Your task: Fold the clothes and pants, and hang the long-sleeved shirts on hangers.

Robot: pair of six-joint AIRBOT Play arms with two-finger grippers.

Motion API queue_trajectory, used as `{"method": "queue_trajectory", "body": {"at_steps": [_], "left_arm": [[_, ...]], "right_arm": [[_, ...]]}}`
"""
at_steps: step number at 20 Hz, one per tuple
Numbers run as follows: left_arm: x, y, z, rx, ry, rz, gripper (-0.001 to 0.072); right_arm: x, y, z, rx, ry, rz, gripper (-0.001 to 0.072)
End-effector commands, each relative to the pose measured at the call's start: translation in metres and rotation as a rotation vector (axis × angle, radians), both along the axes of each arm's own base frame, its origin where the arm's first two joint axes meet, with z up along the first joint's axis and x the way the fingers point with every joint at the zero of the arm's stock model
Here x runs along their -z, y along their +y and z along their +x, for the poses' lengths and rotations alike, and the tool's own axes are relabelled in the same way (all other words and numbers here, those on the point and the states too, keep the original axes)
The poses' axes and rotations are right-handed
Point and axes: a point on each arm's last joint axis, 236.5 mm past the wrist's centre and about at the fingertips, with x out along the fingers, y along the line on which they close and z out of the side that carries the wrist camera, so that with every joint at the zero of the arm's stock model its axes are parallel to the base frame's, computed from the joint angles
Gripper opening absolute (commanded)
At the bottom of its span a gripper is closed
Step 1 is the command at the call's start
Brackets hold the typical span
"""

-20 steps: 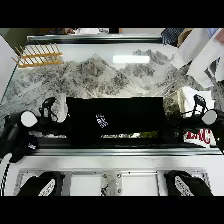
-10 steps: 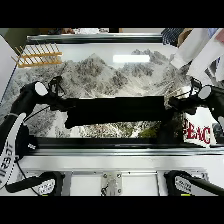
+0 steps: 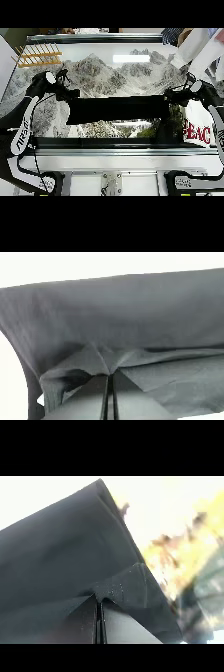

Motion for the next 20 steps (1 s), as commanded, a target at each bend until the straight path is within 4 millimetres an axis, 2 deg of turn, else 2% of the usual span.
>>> {"method": "queue_trajectory", "body": {"at_steps": [1, 2, 3, 4, 5, 7, 8, 9, 11, 12, 14, 18, 19, 20], "left_arm": [[0.005, -0.001, 0.008, -0.004, -0.001, -0.005, 0.0029], [0.004, -0.003, 0.010, -0.011, -0.011, -0.012, 0.0306], [0.003, -0.005, 0.012, -0.017, -0.018, -0.022, 0.0555], [-0.002, -0.004, 0.015, -0.031, -0.030, -0.037, 0.0565], [-0.010, -0.006, 0.017, -0.040, -0.049, -0.055, 0.0568], [-0.032, -0.004, 0.019, -0.047, -0.092, -0.063, 0.0568], [-0.044, -0.005, 0.016, -0.041, -0.107, -0.065, 0.0567], [-0.054, -0.008, 0.013, -0.029, -0.115, -0.068, 0.0539], [-0.068, -0.021, 0.006, 0.005, -0.131, -0.071, 0.0143], [-0.073, -0.031, 0.004, 0.026, -0.144, -0.073, 0.0011], [-0.077, -0.053, 0.000, 0.072, -0.157, -0.079, 0.0010], [-0.077, -0.097, -0.015, 0.171, -0.160, -0.086, 0.0009], [-0.078, -0.105, -0.017, 0.188, -0.163, -0.088, 0.0009], [-0.078, -0.112, -0.019, 0.202, -0.170, -0.090, 0.0010]], "right_arm": [[0.005, 0.016, 0.021, -0.030, -0.070, 0.025, 0.0023], [0.004, 0.018, 0.025, -0.023, -0.085, 0.032, 0.0070], [0.001, 0.020, 0.029, -0.022, -0.105, 0.042, 0.0277], [-0.005, 0.021, 0.033, -0.034, -0.125, 0.053, 0.0537], [-0.013, 0.021, 0.035, -0.055, -0.134, 0.057, 0.0615], [-0.028, 0.012, 0.030, -0.135, -0.124, 0.043, 0.0614], [-0.031, 0.000, 0.023, -0.159, -0.103, 0.040, 0.0614], [-0.029, -0.013, 0.014, -0.177, -0.078, 0.039, 0.0613], [-0.012, -0.038, -0.009, -0.202, 0.004, 0.064, 0.0613], [-0.002, -0.045, -0.019, -0.210, 0.040, 0.097, 0.0613], [0.016, -0.044, -0.027, -0.224, 0.071, 0.198, 0.0612], [0.044, -0.023, -0.020, -0.252, 0.056, 0.339, 0.0604], [0.048, -0.016, -0.017, -0.259, 0.054, 0.365, 0.0582], [0.052, -0.008, -0.016, -0.269, 0.051, 0.391, 0.0523]]}}
